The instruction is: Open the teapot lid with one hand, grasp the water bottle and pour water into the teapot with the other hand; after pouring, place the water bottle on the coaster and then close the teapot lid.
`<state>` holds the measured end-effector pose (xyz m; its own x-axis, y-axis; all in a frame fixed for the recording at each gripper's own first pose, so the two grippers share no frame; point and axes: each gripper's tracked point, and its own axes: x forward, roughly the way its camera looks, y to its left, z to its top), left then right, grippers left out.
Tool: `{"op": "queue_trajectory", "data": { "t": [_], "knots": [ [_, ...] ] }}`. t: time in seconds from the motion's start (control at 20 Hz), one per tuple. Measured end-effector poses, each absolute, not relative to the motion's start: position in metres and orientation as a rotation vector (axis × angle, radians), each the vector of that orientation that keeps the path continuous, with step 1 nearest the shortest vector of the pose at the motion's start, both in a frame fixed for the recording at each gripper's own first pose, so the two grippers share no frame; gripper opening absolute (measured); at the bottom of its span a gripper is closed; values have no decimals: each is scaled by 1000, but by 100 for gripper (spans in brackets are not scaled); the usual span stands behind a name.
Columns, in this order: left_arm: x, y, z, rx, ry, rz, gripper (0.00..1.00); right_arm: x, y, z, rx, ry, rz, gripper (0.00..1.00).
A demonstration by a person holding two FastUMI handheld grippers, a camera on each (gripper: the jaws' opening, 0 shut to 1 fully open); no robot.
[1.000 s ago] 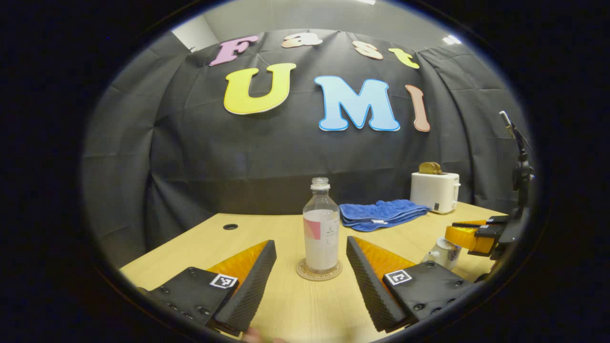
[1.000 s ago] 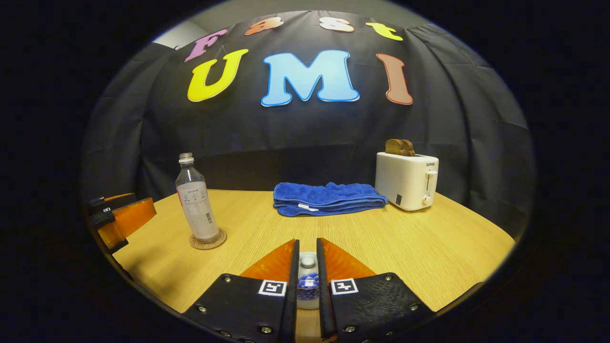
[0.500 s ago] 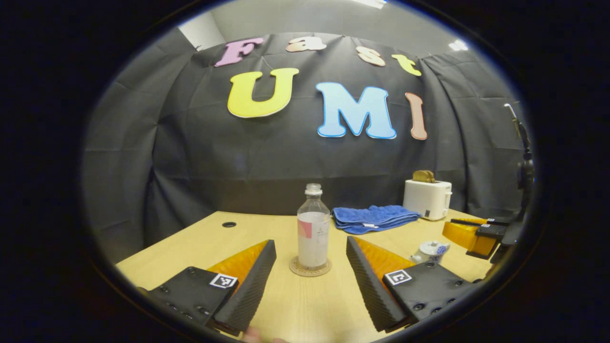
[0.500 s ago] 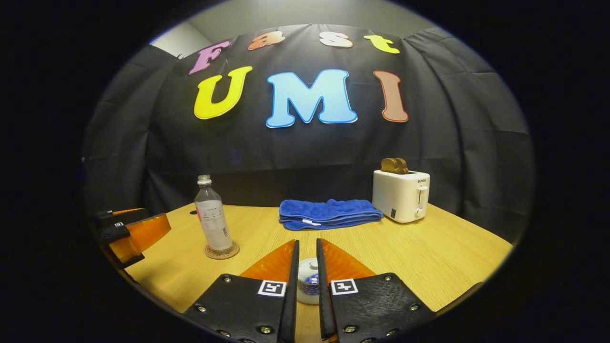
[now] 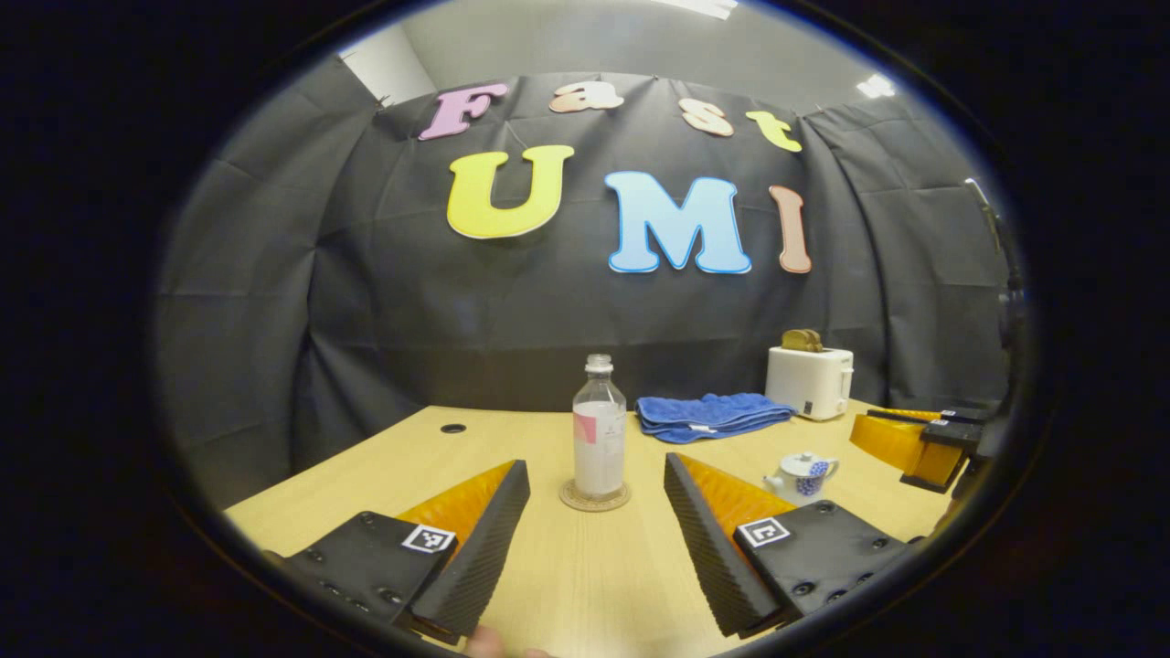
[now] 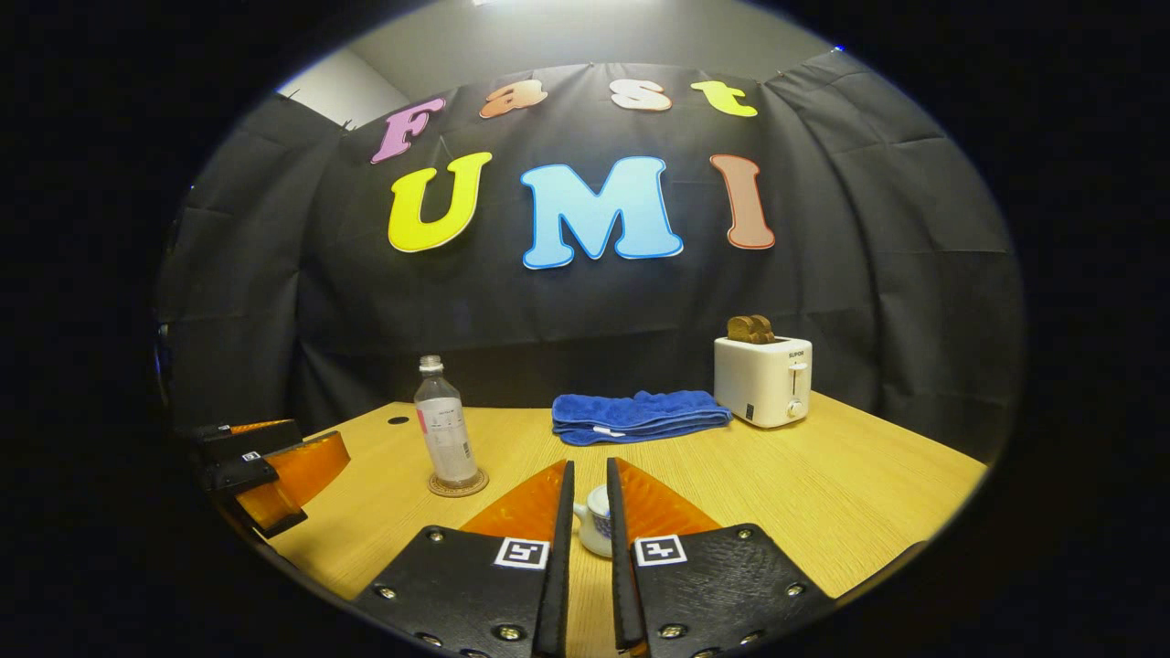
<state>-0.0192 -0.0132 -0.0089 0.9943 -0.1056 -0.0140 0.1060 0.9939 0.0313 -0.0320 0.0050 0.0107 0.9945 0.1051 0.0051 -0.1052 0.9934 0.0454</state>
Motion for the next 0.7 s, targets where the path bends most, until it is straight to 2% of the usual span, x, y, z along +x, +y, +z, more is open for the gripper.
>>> {"op": "queue_trajectory", "data": {
  "t": [0.35, 0.4, 0.7],
  "knots": [
    [-27, -22, -35, 11, 35, -110, 100, -42, 7, -2, 16, -17, 90, 20],
    [-26, -23, -37, 9, 38, -110, 100, -43, 6, -5, 12, -14, 88, 27],
    [-21, -25, -52, 14, 19, -93, 100, -35, 14, -24, 21, -9, 91, 27]
  ]
}}
